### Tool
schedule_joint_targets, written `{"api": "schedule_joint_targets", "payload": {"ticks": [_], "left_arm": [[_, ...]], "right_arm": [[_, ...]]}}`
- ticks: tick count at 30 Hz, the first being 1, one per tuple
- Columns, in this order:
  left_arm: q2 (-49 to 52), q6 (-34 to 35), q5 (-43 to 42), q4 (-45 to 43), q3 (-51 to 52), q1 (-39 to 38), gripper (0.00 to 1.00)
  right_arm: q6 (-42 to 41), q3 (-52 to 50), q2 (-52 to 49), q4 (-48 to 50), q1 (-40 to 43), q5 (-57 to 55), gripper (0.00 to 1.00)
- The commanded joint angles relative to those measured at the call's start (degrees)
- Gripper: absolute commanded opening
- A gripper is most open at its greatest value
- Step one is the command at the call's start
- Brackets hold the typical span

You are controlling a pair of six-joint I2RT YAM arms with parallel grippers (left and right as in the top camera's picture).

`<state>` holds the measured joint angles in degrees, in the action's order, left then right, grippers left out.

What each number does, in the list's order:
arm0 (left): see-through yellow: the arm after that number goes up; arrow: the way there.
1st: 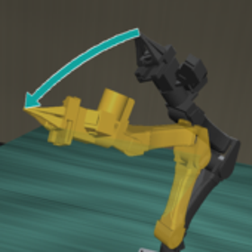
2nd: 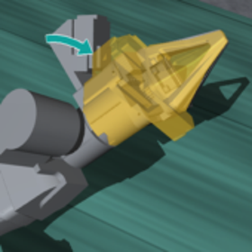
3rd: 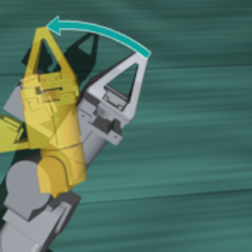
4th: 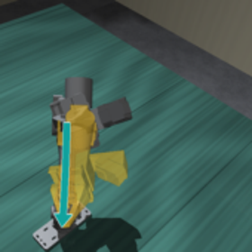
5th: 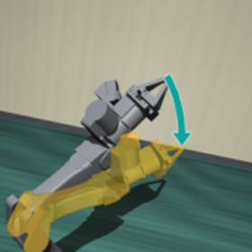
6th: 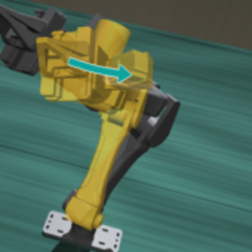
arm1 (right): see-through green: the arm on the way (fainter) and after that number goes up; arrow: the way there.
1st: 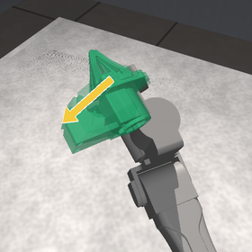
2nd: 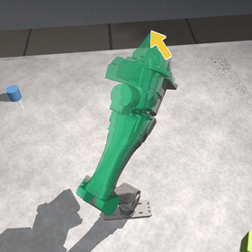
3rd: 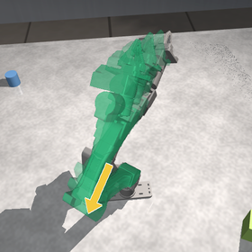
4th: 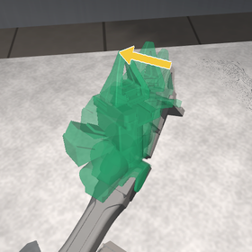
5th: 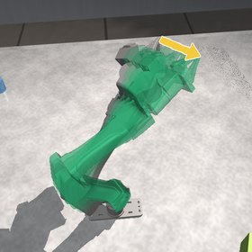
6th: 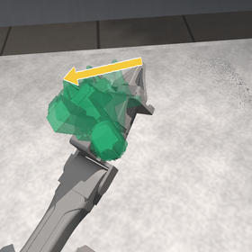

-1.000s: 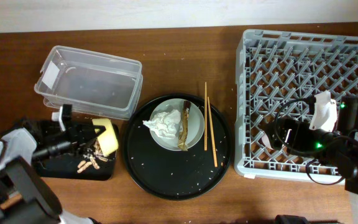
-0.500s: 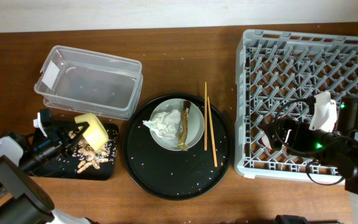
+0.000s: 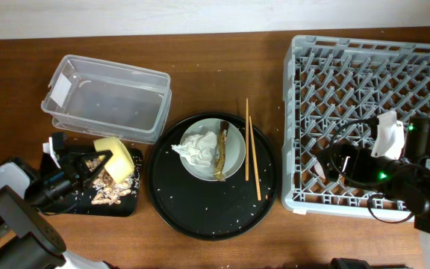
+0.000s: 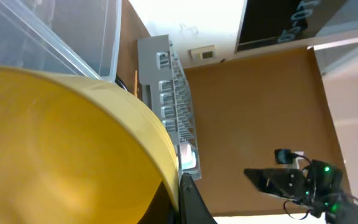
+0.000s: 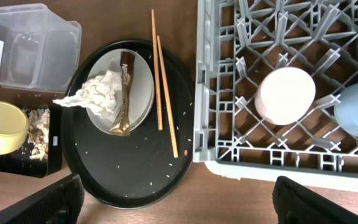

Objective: Sort waste into correct bins and load items into the dishwasher rack
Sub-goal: 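Tip the yellow bowl to dump shells onto the black tray, then set the empty yellow bowl back on the round tray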

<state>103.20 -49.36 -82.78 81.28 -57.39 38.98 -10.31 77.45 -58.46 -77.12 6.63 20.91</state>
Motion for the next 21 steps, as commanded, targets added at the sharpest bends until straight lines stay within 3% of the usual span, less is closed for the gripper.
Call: {"api": "schedule_joint_targets", "payload": {"ticks": [1, 2, 7, 9, 11, 12, 13, 16, 18, 21], "left_arm": [[-0.74, -11.02, 3.19, 10.93, -0.11, -2.62, 0.00], [-1.90, -17.88, 5.51, 15.52, -0.11, -4.52, 0.00], [-11.28, -15.41, 10.10, 15.26, -0.09, -15.15, 0.00], [-14.01, -11.04, 11.87, 13.25, -0.09, -19.23, 0.00], [-17.55, 7.23, 16.61, 3.96, -0.09, -26.36, 0.00], [-18.32, 10.93, 18.25, 1.92, -0.09, -28.00, 0.00], [-19.96, 19.82, 23.10, -2.47, -0.09, -31.47, 0.00], [-24.37, 43.54, 46.84, -11.43, -0.09, -42.73, 0.01], [-26.23, 55.04, 62.82, -14.97, 0.02, -52.72, 0.01], [-26.12, 65.13, 73.35, -19.10, 0.79, -64.59, 0.00]], "right_arm": [[0.46, 0.46, -0.04, -0.15, -0.42, -0.11, 0.98], [0.46, 0.46, -0.04, -0.15, -0.42, -0.11, 0.98], [0.46, 0.46, -0.04, -0.15, -0.42, -0.11, 0.98], [0.44, 0.46, -0.04, -0.15, -0.42, -0.11, 0.98], [0.44, 0.46, -0.04, -0.09, -0.42, -0.11, 0.98], [0.44, 0.46, -0.04, -0.09, -0.42, -0.11, 0.98], [0.42, 0.46, -0.04, -0.09, -0.42, -0.11, 0.98], [0.44, 0.46, -0.04, -0.28, -0.42, -0.11, 0.98], [0.42, 0.46, -0.04, -0.28, -0.42, -0.11, 0.98], [0.42, 0.46, -0.11, -0.24, -0.42, -0.11, 0.98]]}}
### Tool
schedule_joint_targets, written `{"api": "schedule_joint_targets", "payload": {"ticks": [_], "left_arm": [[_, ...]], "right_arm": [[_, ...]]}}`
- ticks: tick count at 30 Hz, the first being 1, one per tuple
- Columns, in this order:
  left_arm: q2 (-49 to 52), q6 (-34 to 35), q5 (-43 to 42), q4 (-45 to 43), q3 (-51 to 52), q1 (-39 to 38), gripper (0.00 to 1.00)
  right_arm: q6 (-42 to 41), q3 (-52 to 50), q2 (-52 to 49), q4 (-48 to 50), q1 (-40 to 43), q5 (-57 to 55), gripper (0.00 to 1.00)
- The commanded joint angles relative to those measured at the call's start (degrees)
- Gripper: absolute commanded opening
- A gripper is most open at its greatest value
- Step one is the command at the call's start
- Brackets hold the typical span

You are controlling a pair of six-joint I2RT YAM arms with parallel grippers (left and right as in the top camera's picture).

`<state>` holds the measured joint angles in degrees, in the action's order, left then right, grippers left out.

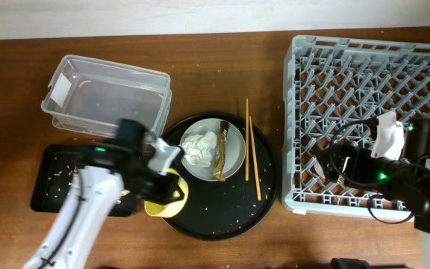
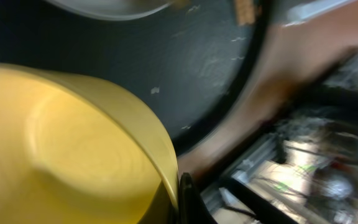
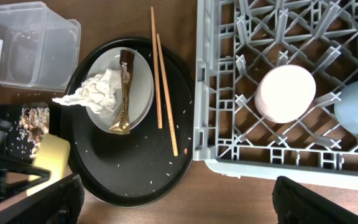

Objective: Sort waste into correct bins and load items into the dishwasher rack
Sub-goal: 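Set the empty yellow bowl back on the round tray, then grasp the white tissue with the left gripper and drop it in the clear bin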

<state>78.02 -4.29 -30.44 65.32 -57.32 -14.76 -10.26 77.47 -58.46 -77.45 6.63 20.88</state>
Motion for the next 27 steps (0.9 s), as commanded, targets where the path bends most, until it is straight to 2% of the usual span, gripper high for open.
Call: {"api": "schedule_joint_targets", "payload": {"ticks": [1, 4, 7, 8, 10, 11, 12, 14, 17, 22, 24, 27], "left_arm": [[-0.85, 22.53, 23.52, -4.63, 1.38, -14.12, 0.00], [0.63, 31.28, 31.85, -9.64, 4.52, -24.55, 0.00], [4.28, 35.30, 35.21, -12.90, 5.11, -30.56, 0.00], [5.01, 35.82, 35.21, -13.38, 5.11, -31.10, 0.05], [5.92, 35.98, 34.23, -14.64, 4.90, -31.67, 0.25], [5.92, 35.93, 34.27, -14.67, 4.17, -31.67, 0.27], [5.90, 35.32, 34.32, -14.47, 2.84, -31.56, 0.29], [5.90, 32.15, 34.47, -14.21, -0.85, -31.56, 0.47], [5.92, 28.15, 38.99, -14.34, -7.52, -30.27, 0.59], [8.48, 18.23, 42.27, -23.45, -10.12, -21.22, 0.65], [12.63, 17.84, 41.86, -27.08, -10.12, -17.14, 0.72], [19.63, 17.84, 38.47, -30.60, -10.12, -13.18, 0.74]], "right_arm": [[0.37, 0.44, -0.11, 0.07, -0.42, -0.09, 0.98], [0.39, 0.44, -0.15, 0.04, -0.42, -0.09, 0.98], [0.39, 0.44, -0.17, 0.09, -0.42, -0.09, 0.98], [0.39, 0.44, -0.17, 0.09, -0.42, -0.09, 0.98], [0.39, 0.44, -0.15, 0.07, -0.42, -0.09, 0.98], [0.39, 0.44, -0.17, 0.07, -0.42, -0.11, 0.98], [0.42, 0.44, -0.17, 0.07, -0.42, -0.11, 0.98], [0.39, 0.44, -0.17, 0.09, -0.42, -0.11, 0.98], [0.42, 0.44, -0.22, 0.11, -0.42, -0.11, 0.98], [0.39, 0.44, -0.22, 0.07, -0.42, -0.11, 0.98], [0.39, 0.44, -0.22, 0.07, -0.42, -0.11, 0.98], [0.39, 0.44, -0.22, 0.07, -0.42, -0.11, 0.98]]}}
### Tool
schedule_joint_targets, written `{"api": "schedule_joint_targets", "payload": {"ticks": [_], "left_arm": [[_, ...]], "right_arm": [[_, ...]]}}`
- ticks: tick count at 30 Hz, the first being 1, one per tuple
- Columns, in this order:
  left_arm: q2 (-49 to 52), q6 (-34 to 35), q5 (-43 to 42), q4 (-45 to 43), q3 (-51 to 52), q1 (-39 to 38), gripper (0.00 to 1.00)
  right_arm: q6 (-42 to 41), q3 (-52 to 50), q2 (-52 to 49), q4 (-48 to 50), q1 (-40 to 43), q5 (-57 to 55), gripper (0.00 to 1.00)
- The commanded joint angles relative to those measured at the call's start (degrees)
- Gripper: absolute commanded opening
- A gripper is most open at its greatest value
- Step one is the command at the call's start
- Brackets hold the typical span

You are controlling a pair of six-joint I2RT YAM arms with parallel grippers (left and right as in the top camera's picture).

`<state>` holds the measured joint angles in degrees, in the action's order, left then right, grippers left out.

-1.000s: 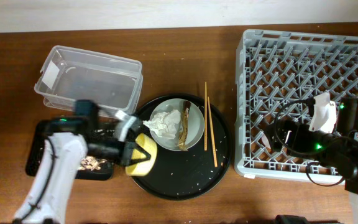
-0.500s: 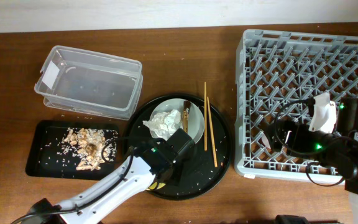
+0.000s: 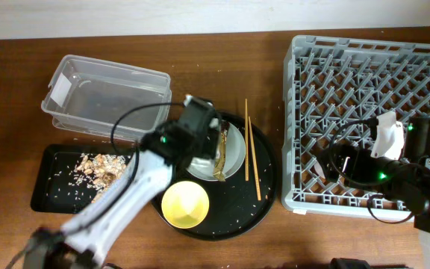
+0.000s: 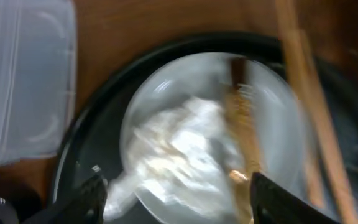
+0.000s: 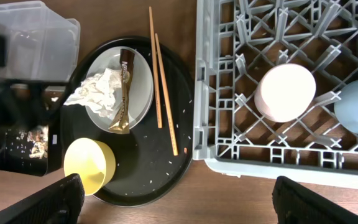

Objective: Sort waste into correct bins and load items into the dishwasher rack
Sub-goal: 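Grasp the white tissue with the left gripper and drop it in the clear bin, then grasp the gold wrapper from the plate and drop it in the clear bin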

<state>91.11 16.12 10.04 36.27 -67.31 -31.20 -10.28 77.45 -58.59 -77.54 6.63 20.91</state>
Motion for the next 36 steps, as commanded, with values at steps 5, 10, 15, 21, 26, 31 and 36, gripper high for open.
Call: {"api": "schedule_joint_targets", "payload": {"ticks": [5, 10, 15, 21, 26, 31, 36], "left_arm": [[13.00, -2.58, -3.17, -2.82, -0.13, 3.85, 0.68], [14.08, -2.56, -7.15, -1.31, -0.48, 3.67, 0.00], [8.50, -2.56, -7.28, 13.20, -14.19, 5.99, 0.00], [4.09, -3.52, -7.30, 19.15, -25.49, 14.71, 0.00], [4.28, -4.48, -5.62, 17.03, -27.41, 24.68, 0.00], [8.35, -6.23, -6.38, 16.20, -27.34, 28.81, 0.52], [7.87, -9.18, -10.29, 19.39, -27.39, 23.23, 0.84]], "right_arm": [[0.42, 0.46, -0.37, 0.20, -0.42, -0.13, 0.98], [0.42, 0.46, -1.92, 0.09, -0.42, -0.13, 0.98], [0.42, 0.46, -2.32, 0.09, -0.42, -0.13, 0.98], [0.42, 0.46, -2.32, 0.09, -0.42, -0.13, 0.99], [0.42, 0.46, -2.32, 0.07, -0.42, -0.11, 0.98], [0.42, 0.46, -2.32, 0.07, -0.42, -0.11, 0.98], [0.42, 0.46, -2.32, -0.22, -0.42, -0.11, 0.98]]}}
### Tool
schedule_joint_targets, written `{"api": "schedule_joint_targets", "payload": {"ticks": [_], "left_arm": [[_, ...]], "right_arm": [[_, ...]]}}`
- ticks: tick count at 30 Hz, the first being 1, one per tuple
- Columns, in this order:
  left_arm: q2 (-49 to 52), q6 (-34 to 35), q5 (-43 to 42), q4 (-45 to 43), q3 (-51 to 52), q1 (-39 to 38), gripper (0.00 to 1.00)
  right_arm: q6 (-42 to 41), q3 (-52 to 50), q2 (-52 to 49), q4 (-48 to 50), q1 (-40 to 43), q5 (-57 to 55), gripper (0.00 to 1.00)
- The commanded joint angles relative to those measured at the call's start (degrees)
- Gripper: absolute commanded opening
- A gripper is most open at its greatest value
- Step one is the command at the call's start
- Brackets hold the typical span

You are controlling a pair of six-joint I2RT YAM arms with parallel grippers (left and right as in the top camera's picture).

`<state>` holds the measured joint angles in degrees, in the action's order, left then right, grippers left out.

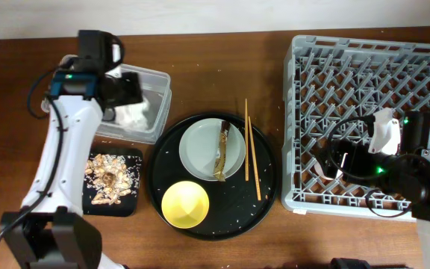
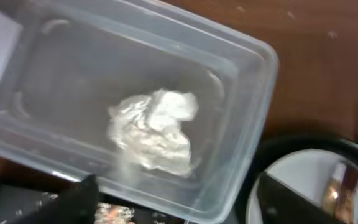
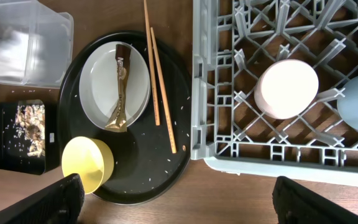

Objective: Sort waste into correct bins and load items into the dishwasher rack
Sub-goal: 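Grasp the gold wrapper from the plate and drop it in the clear bin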

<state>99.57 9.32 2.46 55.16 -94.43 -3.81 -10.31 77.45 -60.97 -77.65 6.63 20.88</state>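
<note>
A crumpled white tissue (image 2: 154,132) lies inside the clear plastic bin (image 1: 77,75) at the back left. My left gripper (image 2: 179,205) hangs open just above it, holding nothing. The round black tray (image 1: 200,224) carries a yellow bowl (image 1: 185,203), upright and empty. Also on the tray are a grey plate (image 1: 204,153) with a brown wrapper (image 1: 221,153) and two chopsticks (image 1: 251,149). The grey dishwasher rack (image 1: 372,75) stands at the right. My right gripper (image 3: 179,202) is open high above the rack's front left corner.
A small black tray (image 1: 107,179) of food scraps sits in front of the clear bin. A white cup (image 3: 286,89) and a pale blue cup stand in the rack. Rice grains are scattered over the round tray.
The tissue was on the grey plate under my open left gripper. It now lies in the clear bin, with the gripper open above it. The right arm barely moved.
First my left gripper held the yellow bowl tipped over the scrap tray. Then it held the bowl above the round tray. Later the bowl stood on that tray and the gripper was open over the tissue on the plate. Now the tissue lies in the clear bin.
</note>
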Motion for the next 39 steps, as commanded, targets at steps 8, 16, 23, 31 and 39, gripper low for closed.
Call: {"api": "schedule_joint_targets", "payload": {"ticks": [8, 16, 23, 31, 39], "left_arm": [[3.45, 1.42, -5.92, 3.82, 5.88, -27.28, 0.75], [17.31, 12.52, -4.15, -7.48, 11.56, -33.90, 0.56], [15.54, 12.52, -1.90, 1.53, 2.47, -33.29, 0.01], [9.18, 12.52, 19.41, 11.21, -11.56, -15.06, 0.01], [11.43, -2.71, 2.27, 11.17, -16.26, -3.63, 0.76]], "right_arm": [[0.46, 0.46, 0.04, -0.83, -0.42, -0.28, 0.98], [0.48, 0.46, 0.07, -1.07, -0.42, -0.35, 0.98], [0.48, 0.46, 0.04, -1.25, -0.42, -0.55, 0.98], [0.46, 0.46, 0.04, -1.27, -0.42, -0.52, 0.98], [0.46, 0.46, 0.04, -1.51, -0.39, -0.55, 0.98]]}}
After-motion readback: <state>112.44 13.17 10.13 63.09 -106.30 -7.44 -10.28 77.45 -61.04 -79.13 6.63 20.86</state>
